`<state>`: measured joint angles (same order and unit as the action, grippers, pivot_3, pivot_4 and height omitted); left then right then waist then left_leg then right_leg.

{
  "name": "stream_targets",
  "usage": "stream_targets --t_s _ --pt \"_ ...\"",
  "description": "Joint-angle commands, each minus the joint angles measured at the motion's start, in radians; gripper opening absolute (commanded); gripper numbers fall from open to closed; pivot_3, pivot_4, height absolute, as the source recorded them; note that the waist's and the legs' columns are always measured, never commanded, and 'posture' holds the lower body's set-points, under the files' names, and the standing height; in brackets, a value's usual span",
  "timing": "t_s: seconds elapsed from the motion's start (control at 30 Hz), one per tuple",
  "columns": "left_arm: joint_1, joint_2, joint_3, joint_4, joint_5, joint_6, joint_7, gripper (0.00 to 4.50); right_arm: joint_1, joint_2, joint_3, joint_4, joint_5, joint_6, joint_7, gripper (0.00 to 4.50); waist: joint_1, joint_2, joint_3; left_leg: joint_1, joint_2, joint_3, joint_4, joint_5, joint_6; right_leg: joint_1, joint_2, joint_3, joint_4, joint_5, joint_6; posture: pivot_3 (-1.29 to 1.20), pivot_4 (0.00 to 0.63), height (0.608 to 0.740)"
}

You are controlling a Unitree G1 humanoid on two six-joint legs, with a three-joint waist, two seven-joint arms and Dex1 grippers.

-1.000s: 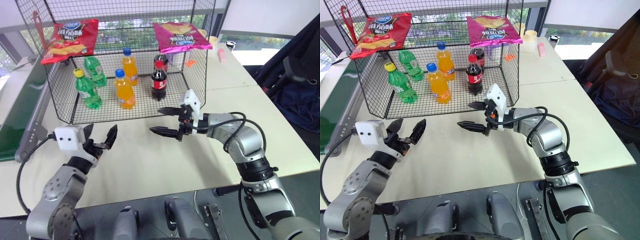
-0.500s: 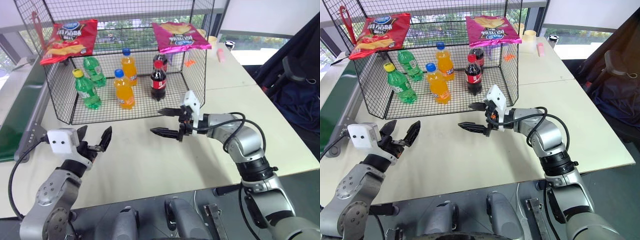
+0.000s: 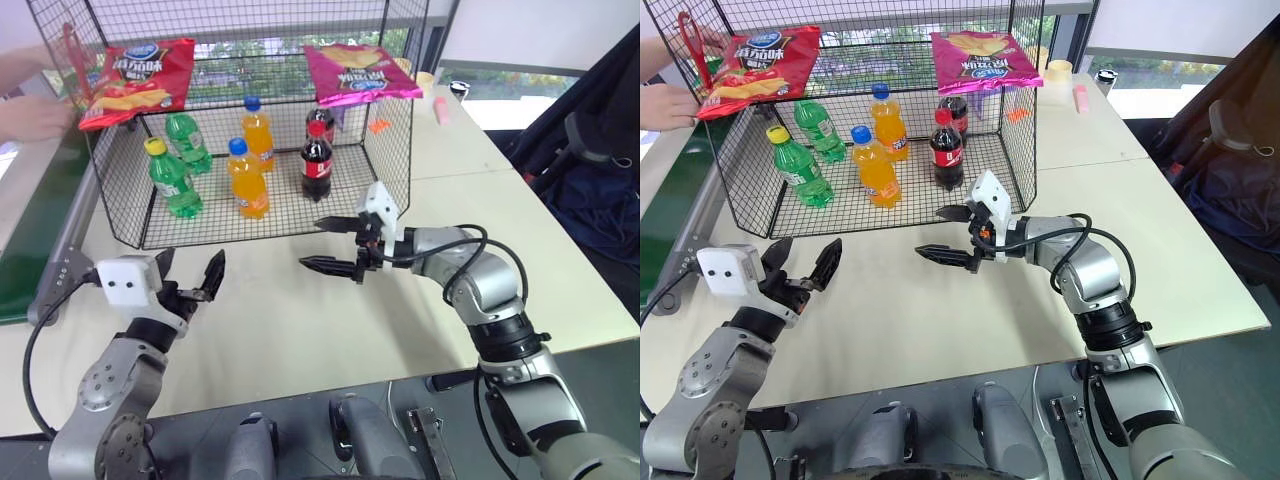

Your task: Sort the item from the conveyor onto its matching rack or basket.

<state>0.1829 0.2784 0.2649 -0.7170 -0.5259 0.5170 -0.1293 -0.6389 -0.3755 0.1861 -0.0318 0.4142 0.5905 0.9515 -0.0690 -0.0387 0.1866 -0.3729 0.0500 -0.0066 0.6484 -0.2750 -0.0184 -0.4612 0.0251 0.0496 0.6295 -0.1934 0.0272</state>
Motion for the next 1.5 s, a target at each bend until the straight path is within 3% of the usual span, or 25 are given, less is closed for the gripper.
stream_targets --t_s 0.03,0.3,0.4,0.7,0.9,1.07,1.17,1.3,1.5 --pt "0.002 0.011 0.005 -0.042 0.012 -0.012 0.002 4.50 -0.029 0.004 -0.007 -0.011 0.003 -0.022 0.009 4.44 0.000 0.000 0.000 0.000 0.000 0.000 0.000 0.000 0.000 0.000 0.000 0.000 0.000 0.000 0.000 0.00 0.150 0.740" --pt "0.011 0.014 0.013 -0.050 0.060 -0.018 0.026 4.50 -0.038 0.006 0.005 0.003 -0.011 -0.039 0.032 4.44 0.000 0.000 0.000 0.000 0.000 0.000 0.000 0.000 0.000 0.000 0.000 0.000 0.000 0.000 0.000 0.00 0.150 0.740" --pt "0.012 0.050 0.003 -0.035 0.190 -0.045 0.062 4.50 -0.050 0.014 0.007 0.019 -0.016 -0.050 0.037 4.44 -0.001 0.000 0.000 0.000 0.000 0.000 0.000 0.000 0.000 0.000 0.000 0.000 0.000 0.000 0.000 0.00 0.150 0.740" --pt "0.080 0.109 0.085 -0.065 0.408 -0.142 0.094 4.50 -0.051 0.051 0.025 0.046 -0.023 -0.077 0.044 4.44 0.000 0.000 0.000 0.000 0.000 0.000 0.000 0.000 0.000 0.000 0.000 0.000 0.000 0.000 0.000 0.00 0.150 0.740" --pt "0.270 0.216 0.320 -0.075 0.532 -0.309 -0.016 4.50 -0.053 0.099 0.052 0.088 -0.026 -0.107 0.066 4.44 -0.003 0.000 0.000 0.000 0.001 0.001 -0.001 0.000 0.000 -0.002 0.000 0.000 0.000 0.000 -0.001 0.00 0.150 0.740" --pt "0.481 0.240 0.633 0.042 0.557 -0.545 -0.136 4.50 -0.074 0.157 0.076 0.170 -0.045 -0.164 0.094 4.44 -0.005 0.001 0.000 0.000 0.001 0.002 -0.002 0.000 0.000 -0.003 -0.002 0.000 -0.001 0.000 -0.001 0.00 0.150 0.740" --pt "0.558 0.240 0.739 0.167 0.569 -0.716 -0.167 4.50 -0.096 0.189 0.081 0.203 -0.052 -0.186 0.101 4.44 -0.005 0.001 0.001 -0.001 0.001 0.003 -0.002 0.000 0.000 -0.005 -0.003 0.000 -0.001 -0.001 -0.001 0.00 0.150 0.740" --pt "0.591 0.258 0.772 0.360 0.628 -0.897 -0.158 4.50 -0.114 0.193 0.076 0.190 -0.032 -0.160 0.134 4.44 -0.004 0.003 0.002 -0.002 0.001 0.003 -0.003 0.000 -0.001 -0.004 -0.004 0.000 -0.005 -0.001 -0.001 0.00 0.150 0.740" --pt "0.572 0.322 0.727 0.622 0.730 -1.090 -0.112 4.50 -0.105 0.143 0.108 0.077 0.018 -0.088 0.251 4.44 -0.004 0.005 0.003 -0.004 0.002 0.005 -0.005 -0.002 -0.003 -0.004 -0.007 -0.001 -0.012 0.000 -0.001 0.00 0.150 0.740"
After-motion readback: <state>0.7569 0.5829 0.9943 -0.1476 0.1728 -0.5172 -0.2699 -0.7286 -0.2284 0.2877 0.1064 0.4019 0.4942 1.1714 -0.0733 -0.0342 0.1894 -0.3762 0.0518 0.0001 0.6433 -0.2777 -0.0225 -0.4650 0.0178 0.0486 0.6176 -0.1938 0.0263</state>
